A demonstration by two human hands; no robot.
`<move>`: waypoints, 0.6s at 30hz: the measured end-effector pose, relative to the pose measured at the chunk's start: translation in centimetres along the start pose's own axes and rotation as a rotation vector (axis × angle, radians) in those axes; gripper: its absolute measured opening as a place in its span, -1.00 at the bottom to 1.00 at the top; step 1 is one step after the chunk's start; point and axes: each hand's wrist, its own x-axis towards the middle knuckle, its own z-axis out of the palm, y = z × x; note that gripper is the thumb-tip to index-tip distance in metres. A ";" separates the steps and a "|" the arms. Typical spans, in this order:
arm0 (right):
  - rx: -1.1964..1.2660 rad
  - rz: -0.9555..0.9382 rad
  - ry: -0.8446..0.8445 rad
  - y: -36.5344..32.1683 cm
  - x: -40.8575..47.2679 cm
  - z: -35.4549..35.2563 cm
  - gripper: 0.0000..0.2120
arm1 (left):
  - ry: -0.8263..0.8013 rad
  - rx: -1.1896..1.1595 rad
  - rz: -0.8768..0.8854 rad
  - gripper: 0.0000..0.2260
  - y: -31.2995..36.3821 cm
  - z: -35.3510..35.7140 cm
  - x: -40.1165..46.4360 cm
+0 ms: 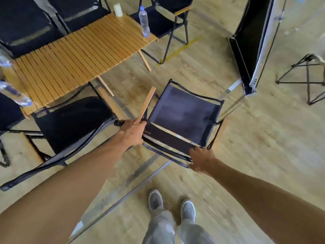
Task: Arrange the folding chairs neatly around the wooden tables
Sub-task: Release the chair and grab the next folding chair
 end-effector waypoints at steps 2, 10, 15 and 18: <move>0.017 0.041 -0.054 1.7 -0.5 1.7 -0.59 | -0.083 0.049 0.009 -0.47 0.0 0.6 1.2; 0.138 0.267 -0.116 5.0 -1.0 4.9 -0.68 | -0.131 0.170 -0.004 -0.59 0.0 4.2 4.1; 0.161 0.309 -0.136 5.3 1.3 3.3 -0.69 | -0.168 0.183 -0.030 -0.67 -0.1 4.8 5.8; 0.177 0.335 -0.136 6.2 2.7 1.7 -0.68 | -0.139 0.152 -0.054 -0.73 0.1 3.9 6.9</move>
